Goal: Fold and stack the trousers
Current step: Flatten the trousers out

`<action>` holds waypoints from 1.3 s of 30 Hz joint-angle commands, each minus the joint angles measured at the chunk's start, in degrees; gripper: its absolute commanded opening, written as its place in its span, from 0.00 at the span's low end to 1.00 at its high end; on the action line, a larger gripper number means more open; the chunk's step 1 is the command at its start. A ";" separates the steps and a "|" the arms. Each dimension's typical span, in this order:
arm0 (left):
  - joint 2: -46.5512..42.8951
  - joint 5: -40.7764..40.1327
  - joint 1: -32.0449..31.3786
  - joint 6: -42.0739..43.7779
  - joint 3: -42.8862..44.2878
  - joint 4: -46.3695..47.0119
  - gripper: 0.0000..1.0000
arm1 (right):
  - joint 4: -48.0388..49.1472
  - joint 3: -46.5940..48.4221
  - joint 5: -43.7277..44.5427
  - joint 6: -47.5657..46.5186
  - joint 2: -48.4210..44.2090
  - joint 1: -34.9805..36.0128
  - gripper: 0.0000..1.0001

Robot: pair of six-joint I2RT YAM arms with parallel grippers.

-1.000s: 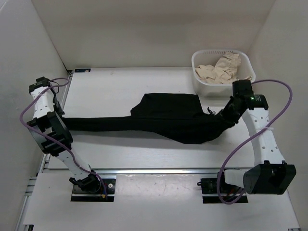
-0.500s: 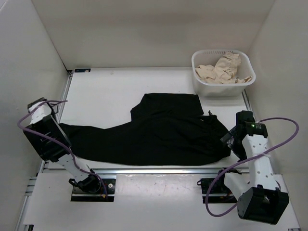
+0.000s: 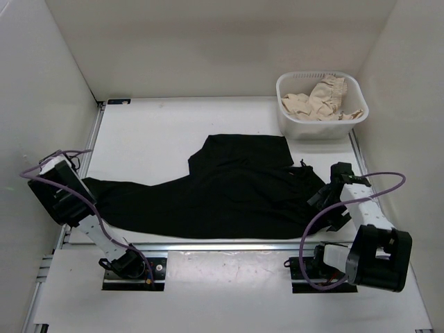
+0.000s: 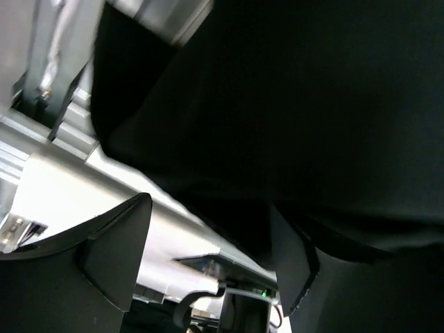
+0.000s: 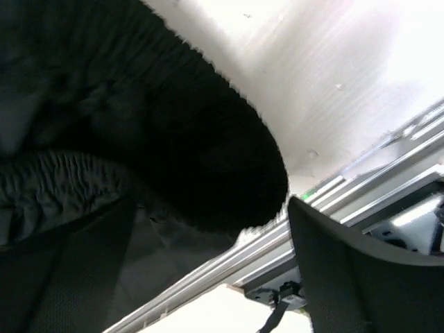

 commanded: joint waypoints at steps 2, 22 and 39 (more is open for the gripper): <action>1.78 2.33 -0.09 -0.05 -1.15 4.82 0.71 | 6.67 -2.37 -2.11 -0.91 4.93 -0.14 0.84; -7.71 -6.83 0.44 -0.05 -4.69 2.45 0.73 | -11.86 0.07 4.30 1.55 -4.98 -16.66 0.94; 19.25 16.00 -49.99 -0.05 59.52 -10.30 1.00 | 10.45 22.14 -3.52 -10.76 12.04 -3.48 0.92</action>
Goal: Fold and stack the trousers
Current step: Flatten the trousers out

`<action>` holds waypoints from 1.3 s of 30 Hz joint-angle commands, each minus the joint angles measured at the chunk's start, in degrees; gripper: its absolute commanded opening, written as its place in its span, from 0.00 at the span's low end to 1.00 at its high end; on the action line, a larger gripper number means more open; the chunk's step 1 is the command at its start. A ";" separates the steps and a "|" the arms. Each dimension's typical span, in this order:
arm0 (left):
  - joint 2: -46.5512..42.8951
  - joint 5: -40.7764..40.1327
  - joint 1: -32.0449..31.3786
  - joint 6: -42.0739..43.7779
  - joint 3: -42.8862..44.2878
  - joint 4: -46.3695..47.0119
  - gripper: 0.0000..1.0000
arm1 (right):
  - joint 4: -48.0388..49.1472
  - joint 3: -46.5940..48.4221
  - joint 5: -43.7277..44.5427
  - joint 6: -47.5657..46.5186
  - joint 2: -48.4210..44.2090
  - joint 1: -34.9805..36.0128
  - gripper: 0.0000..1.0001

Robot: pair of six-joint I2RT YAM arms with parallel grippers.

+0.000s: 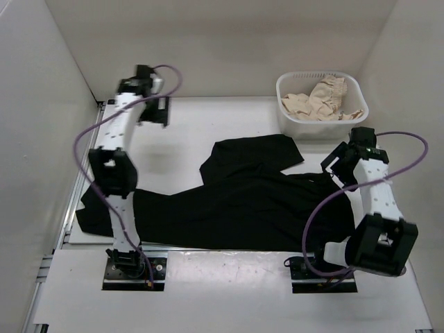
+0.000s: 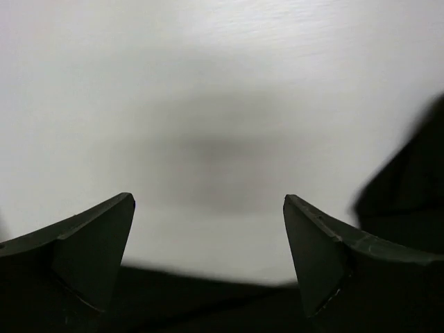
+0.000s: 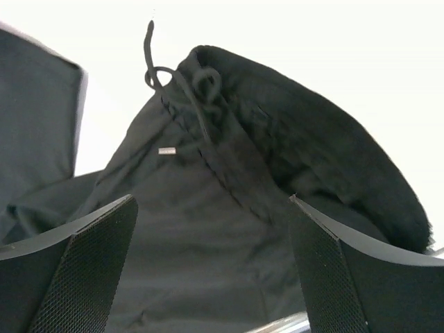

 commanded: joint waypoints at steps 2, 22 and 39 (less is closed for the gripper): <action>12.82 11.62 -11.82 -0.03 10.74 2.48 1.00 | 7.09 1.05 -3.01 -1.18 8.77 0.57 0.92; 16.39 9.50 -20.05 -0.03 -6.63 16.74 0.14 | 13.01 -0.62 2.16 5.94 27.60 0.57 0.00; -17.57 -8.40 4.13 -0.03 -31.28 3.21 0.14 | 13.17 -0.89 3.48 -4.25 17.75 5.93 0.00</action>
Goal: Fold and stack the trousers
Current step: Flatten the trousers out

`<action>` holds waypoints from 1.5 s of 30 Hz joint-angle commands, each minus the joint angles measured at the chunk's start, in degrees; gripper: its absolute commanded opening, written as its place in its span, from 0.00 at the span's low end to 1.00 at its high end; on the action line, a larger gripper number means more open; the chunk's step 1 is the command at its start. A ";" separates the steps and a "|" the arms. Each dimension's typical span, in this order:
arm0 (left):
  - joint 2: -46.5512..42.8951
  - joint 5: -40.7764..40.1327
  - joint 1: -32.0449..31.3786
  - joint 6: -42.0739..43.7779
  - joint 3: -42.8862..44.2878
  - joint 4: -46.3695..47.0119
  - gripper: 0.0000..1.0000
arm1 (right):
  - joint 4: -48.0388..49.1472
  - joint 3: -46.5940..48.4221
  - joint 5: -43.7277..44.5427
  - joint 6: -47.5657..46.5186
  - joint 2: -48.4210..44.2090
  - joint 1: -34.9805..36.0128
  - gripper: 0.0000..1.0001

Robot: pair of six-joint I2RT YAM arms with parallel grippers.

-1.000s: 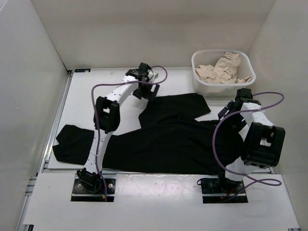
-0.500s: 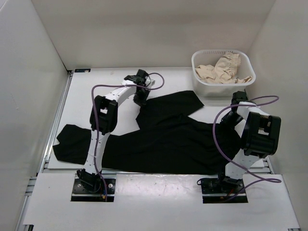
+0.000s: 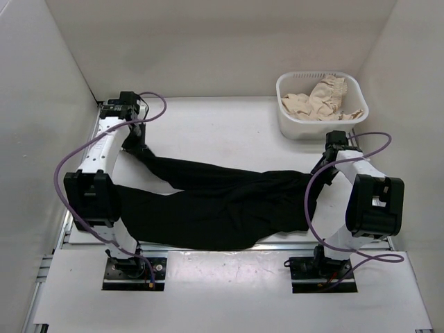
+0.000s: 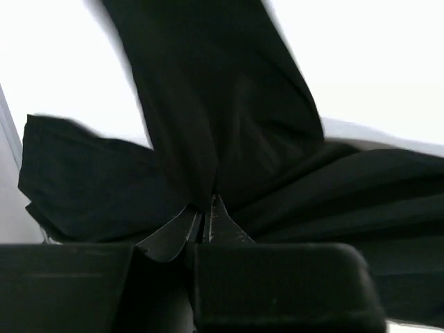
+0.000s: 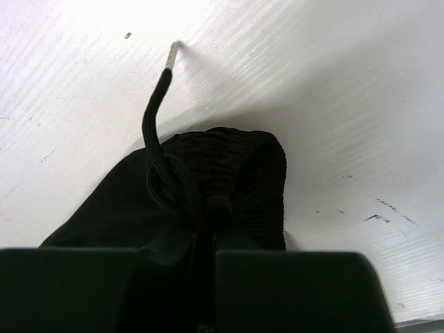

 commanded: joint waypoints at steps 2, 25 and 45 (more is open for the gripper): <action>5.47 -5.96 2.70 1.80 2.30 -4.84 0.14 | -1.94 4.95 8.69 -4.58 -0.39 -0.50 0.00; 24.56 0.48 28.45 1.80 13.04 3.92 0.91 | -9.50 19.55 6.15 -8.89 5.75 -1.02 0.76; 24.66 -1.02 29.51 1.80 8.54 6.31 0.14 | -13.80 25.87 6.58 -4.57 21.16 -2.07 0.00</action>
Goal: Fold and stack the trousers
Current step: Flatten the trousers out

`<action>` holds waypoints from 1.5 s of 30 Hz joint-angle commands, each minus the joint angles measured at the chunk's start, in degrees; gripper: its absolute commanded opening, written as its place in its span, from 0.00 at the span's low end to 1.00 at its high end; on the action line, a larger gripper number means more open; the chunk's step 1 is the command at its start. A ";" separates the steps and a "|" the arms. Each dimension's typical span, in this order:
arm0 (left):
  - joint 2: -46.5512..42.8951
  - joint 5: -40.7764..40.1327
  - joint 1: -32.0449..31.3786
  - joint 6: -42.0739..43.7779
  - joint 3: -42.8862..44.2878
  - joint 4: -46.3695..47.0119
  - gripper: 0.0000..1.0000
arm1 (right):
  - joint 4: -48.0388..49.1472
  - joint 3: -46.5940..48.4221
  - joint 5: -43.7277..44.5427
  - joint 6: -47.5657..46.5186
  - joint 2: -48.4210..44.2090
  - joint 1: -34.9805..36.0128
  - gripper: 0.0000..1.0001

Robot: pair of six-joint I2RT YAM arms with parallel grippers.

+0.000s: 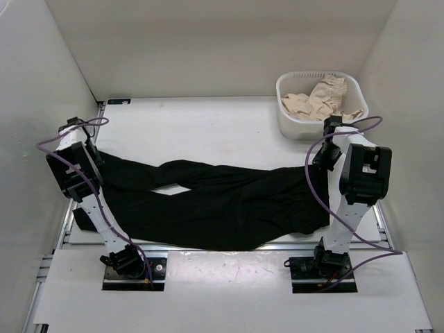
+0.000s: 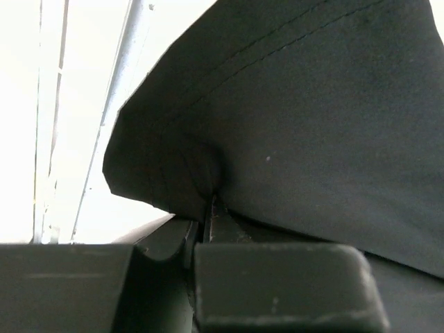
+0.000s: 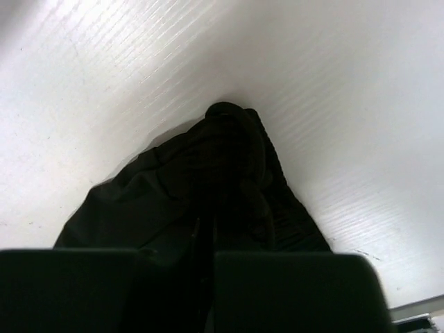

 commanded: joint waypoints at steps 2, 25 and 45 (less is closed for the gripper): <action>-4.87 -1.65 0.55 -0.01 8.33 -1.74 0.14 | -1.26 4.40 3.79 -2.88 -3.00 -1.05 0.00; -27.04 -1.41 7.40 -0.01 -4.84 -7.02 0.14 | 2.18 -8.09 0.29 -10.09 -29.83 -4.66 0.00; 5.15 -0.89 -4.02 -0.01 30.47 -8.07 1.00 | -9.09 25.61 4.23 -8.42 -3.44 -2.37 0.86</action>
